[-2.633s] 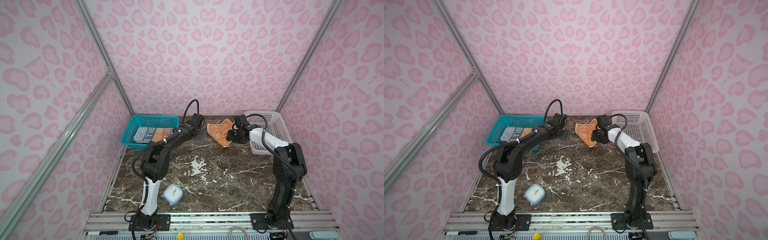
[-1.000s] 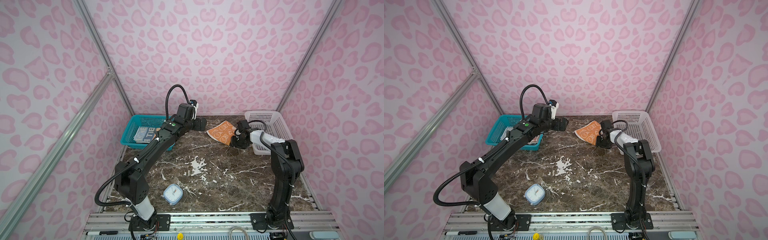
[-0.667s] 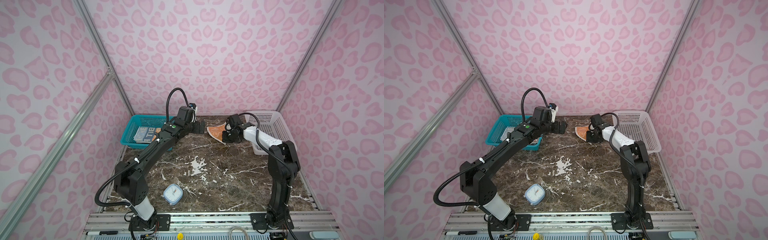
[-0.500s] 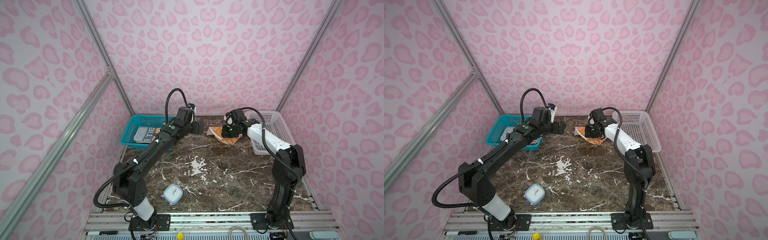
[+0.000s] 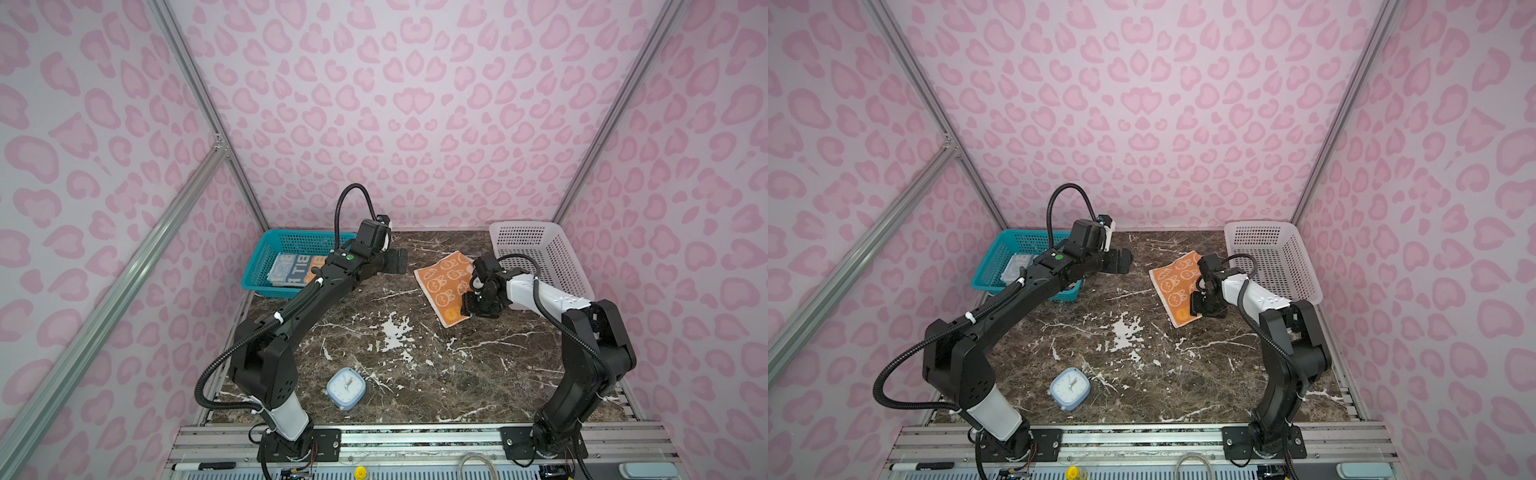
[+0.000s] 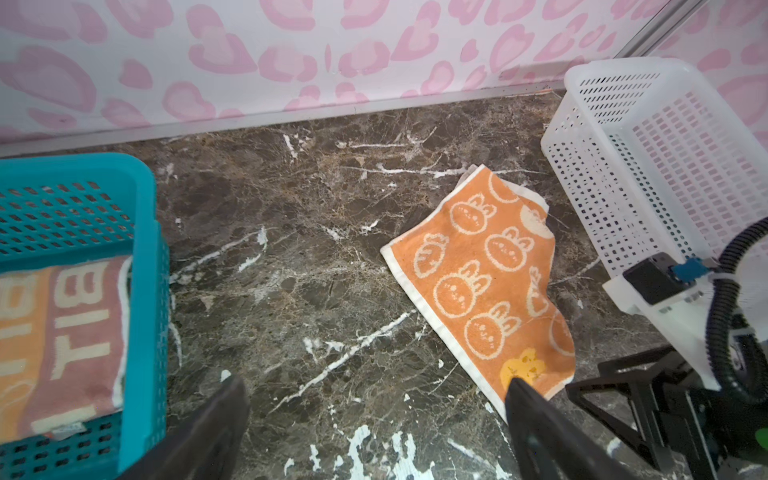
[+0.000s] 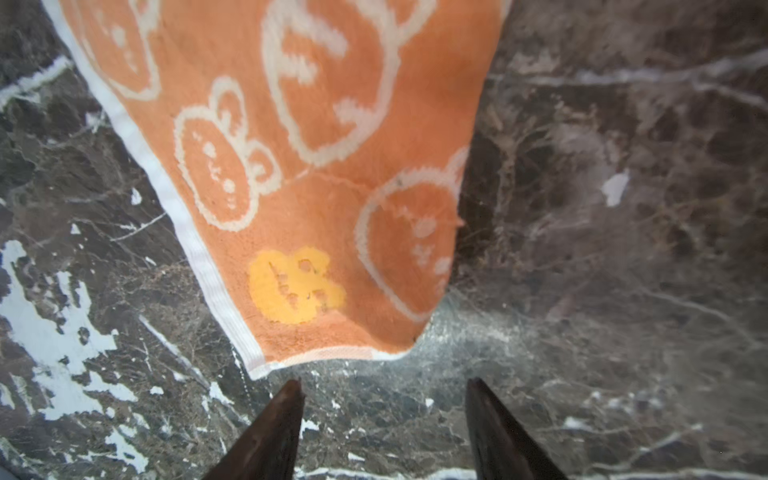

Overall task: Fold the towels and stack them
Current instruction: 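Grasp two corners of the orange towel, one with each gripper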

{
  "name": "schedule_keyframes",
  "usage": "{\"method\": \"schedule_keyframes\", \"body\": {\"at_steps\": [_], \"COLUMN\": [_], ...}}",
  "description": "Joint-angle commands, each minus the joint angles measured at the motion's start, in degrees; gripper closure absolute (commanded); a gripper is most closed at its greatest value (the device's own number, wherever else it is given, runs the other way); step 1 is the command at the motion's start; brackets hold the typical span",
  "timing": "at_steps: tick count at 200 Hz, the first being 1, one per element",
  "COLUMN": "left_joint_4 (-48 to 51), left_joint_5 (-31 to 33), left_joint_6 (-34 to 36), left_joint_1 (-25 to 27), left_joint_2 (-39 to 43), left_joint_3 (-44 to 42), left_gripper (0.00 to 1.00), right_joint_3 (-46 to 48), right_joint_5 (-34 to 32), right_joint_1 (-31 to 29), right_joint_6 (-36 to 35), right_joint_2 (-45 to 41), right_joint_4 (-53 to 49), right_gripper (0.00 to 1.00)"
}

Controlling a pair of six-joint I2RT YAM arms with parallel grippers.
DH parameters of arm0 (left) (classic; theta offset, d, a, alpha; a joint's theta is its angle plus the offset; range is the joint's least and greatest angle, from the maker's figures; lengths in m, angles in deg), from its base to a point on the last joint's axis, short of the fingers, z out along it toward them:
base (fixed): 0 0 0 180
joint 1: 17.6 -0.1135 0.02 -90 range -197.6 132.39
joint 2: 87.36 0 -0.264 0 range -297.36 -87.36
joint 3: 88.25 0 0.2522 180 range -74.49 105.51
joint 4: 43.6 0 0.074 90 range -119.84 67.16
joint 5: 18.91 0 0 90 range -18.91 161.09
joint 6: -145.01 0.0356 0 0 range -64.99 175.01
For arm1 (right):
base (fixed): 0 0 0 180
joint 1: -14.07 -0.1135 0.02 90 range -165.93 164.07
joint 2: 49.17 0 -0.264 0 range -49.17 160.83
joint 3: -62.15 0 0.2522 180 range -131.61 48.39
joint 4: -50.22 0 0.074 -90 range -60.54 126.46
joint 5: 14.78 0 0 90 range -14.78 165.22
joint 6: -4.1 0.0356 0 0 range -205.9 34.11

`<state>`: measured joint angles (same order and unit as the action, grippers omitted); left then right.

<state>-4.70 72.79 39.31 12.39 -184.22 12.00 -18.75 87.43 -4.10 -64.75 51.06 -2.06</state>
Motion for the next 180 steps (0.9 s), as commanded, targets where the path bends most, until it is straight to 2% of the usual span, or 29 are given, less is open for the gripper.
{"method": "schedule_keyframes", "body": {"at_steps": [1,47,87,120,156,180], "left_joint_4": [-1.9,0.1,1.0,1.2,1.9,2.4], "left_joint_5": [-2.8,-5.5,-5.3,-5.0,-4.9,-4.5], "left_joint_6": [-3.3,-4.1,-4.1,-4.2,-3.6,-3.1], "left_joint_1": [0.2,0.2,0.0,-0.4,-0.4,-0.4], "left_joint_2": [-2.1,-7.4,-8.2,-7.7,-8.3,-9.1], "left_joint_3": [0.2,5.4,6.4,5.5,5.4,5.8], "left_gripper": [0.02,0.02,0.02,0.02,0.02,0.02], "right_joint_3": [3.3,0.9,-3.5,-3.6,-1.7,2.8], "right_joint_5": [-2.6,-8.0,-7.3,-6.8,-8.2,-9.3], "right_joint_1": [-1.7,-9.2,-11.9,-12.4,-13.7,-13.9], "right_joint_6": [3.9,6.2,4.6,4.3,3.9,4.2], "right_joint_2": [-1.5,0.2,6.1,9.2,10.2,8.0], "right_joint_4": [3.9,4.8,4.6,5.8,5.2,5.7], "right_gripper": [0.36,0.40,0.46,0.52,0.63,0.76]}}
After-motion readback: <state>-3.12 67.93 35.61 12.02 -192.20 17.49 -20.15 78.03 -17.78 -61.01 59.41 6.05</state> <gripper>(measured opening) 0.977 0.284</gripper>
